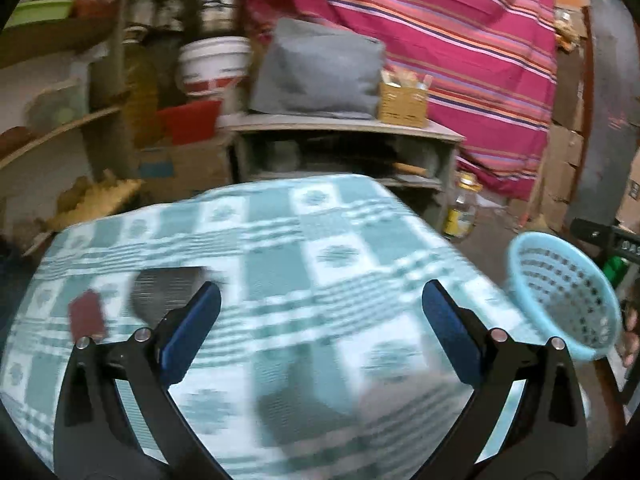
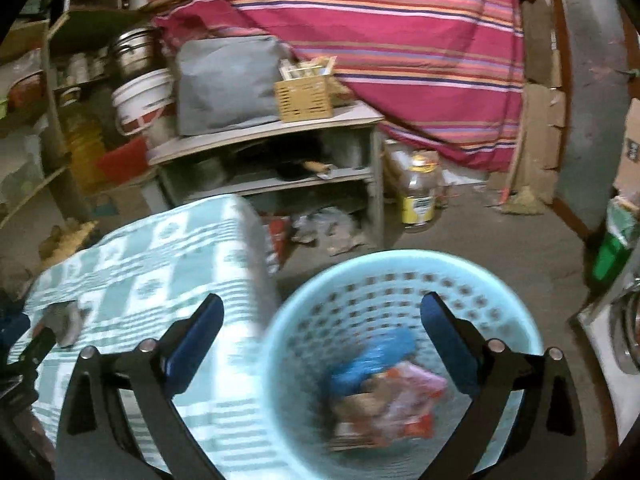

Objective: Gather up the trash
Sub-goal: 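Move both tools back over the table toward the maroon pad and black pouch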

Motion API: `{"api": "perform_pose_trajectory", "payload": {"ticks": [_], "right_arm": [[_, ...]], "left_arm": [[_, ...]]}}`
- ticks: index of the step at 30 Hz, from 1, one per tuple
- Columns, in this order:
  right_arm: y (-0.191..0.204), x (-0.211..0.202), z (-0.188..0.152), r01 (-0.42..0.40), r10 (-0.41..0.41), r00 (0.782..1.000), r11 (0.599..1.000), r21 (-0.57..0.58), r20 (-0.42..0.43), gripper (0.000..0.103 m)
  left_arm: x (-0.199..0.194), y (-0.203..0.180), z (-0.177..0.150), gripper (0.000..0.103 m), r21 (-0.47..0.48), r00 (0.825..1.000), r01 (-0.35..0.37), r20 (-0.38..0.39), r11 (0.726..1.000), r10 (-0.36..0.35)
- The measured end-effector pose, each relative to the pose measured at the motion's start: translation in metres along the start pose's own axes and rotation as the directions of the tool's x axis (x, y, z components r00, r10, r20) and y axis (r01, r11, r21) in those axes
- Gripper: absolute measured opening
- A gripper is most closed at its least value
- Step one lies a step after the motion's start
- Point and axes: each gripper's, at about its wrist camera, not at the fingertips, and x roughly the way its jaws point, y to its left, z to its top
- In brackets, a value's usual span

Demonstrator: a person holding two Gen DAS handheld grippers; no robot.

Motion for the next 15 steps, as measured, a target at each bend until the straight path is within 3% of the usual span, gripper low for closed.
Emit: {"api": "perform_pose_trajectory", "payload": {"ticks": [2,6,12,15], "right_arm": [[0.020,0.002,-0.003,-0.041,0.041,0.999,0.999,-0.005,-0.005,0.097],[0.061,0.008,-0.009,-0.082,0.082,0.997,0.997,-0.009,-0.010,0.097],[0.122,0.017,-0.017,0.019,-0.019,1.000,0.999,-0.029,0.008,0.098],[0.147,0.016,-0.021,-0.004,0.006,0.999,0.998,-0.063,0.032,0.098]], "left_arm": [[-0.004,0.028,-0.003,0.097,-0.023,0.997,-0.065,0.028,0.998,0.066],[-0.002,0.079,-0.007,0.097,-0.081,0.994,-0.103,0.011,0.991,0.104],[-0.016,0.139,-0.008,0.097,-0.116,0.981,-0.187,0.040,0.976,0.192],[-0.023,0.161,-0.007,0.097,-0.125,0.969,-0.231,0.058,0.965,0.240]]}}
